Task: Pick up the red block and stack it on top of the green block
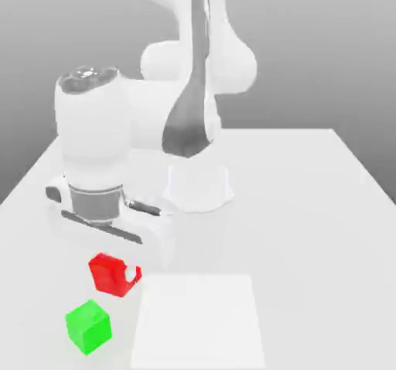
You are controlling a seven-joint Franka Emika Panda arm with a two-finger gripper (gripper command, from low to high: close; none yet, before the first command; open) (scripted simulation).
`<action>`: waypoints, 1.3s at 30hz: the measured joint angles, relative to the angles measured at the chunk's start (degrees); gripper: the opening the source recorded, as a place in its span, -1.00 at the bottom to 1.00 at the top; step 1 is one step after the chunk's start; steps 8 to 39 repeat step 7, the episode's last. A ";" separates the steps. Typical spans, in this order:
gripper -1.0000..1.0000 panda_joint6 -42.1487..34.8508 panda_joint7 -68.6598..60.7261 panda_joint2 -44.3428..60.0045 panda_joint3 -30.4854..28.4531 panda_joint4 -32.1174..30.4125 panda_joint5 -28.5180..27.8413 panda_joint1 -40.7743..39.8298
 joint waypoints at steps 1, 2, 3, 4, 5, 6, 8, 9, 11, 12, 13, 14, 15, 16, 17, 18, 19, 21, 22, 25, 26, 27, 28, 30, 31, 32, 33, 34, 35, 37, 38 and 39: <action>-1.00 1.51 -0.26 1.90 0.16 0.38 0.51 -0.24; -1.00 3.24 -0.62 3.89 0.41 0.61 1.09 -0.46; -1.00 5.11 -1.00 5.93 0.72 0.78 1.64 -0.71; 1.00 6.44 -1.28 7.39 1.02 0.89 2.06 -0.94; 1.00 6.44 -1.28 7.39 1.02 0.89 2.06 -0.94; 1.00 6.44 -1.28 7.39 1.02 0.89 2.06 -0.94; 1.00 6.44 -1.28 7.39 1.02 0.89 2.06 -0.94; 1.00 6.44 -1.28 7.39 1.02 0.89 2.06 -0.94; 1.00 6.44 -1.28 7.39 1.02 0.89 2.06 -0.94; 1.00 6.44 -1.28 7.39 1.02 0.89 2.06 -0.94; 1.00 6.44 -1.28 7.39 1.02 0.89 2.06 -0.94; 1.00 6.44 -1.28 7.39 1.02 0.89 2.06 -0.94; 1.00 6.44 -1.28 7.39 1.02 0.89 2.06 -0.94; 1.00 6.44 -1.28 7.39 1.02 0.89 2.06 -0.94; 1.00 6.44 -1.28 7.39 1.02 0.89 2.06 -0.94; 1.00 6.44 -1.28 7.39 1.02 0.89 2.06 -0.94; 1.00 6.44 -1.28 7.39 1.02 0.89 2.06 -0.94; 1.00 6.44 -1.28 7.39 1.02 0.89 2.06 -0.94; 1.00 6.44 -1.28 7.39 1.02 0.89 2.06 -0.94; 1.00 6.44 -1.28 7.39 1.02 0.89 2.06 -0.94; 1.00 6.44 -1.28 7.39 1.02 0.89 2.06 -0.94; 1.00 6.44 -1.28 7.39 1.02 0.89 2.06 -0.94; 1.00 6.44 -1.28 7.39 1.02 0.89 2.06 -0.94; 1.00 6.44 -1.28 7.39 1.02 0.89 2.06 -0.94; 1.00 6.44 -1.28 7.39 1.02 0.89 2.06 -0.94; 1.00 6.44 -1.28 7.39 1.02 0.89 2.06 -0.94; 1.00 6.44 -1.28 7.39 1.02 0.89 2.06 -0.94; 1.00 6.44 -1.28 7.39 1.02 0.89 2.06 -0.94; 1.00 6.44 -1.28 7.39 1.02 0.89 2.06 -0.94; 1.00 6.44 -1.28 7.39 1.02 0.89 2.06 -0.94; 1.00 6.44 -1.28 7.39 1.02 0.89 2.06 -0.94; 1.00 6.44 -1.28 7.39 1.02 0.89 2.06 -0.94</action>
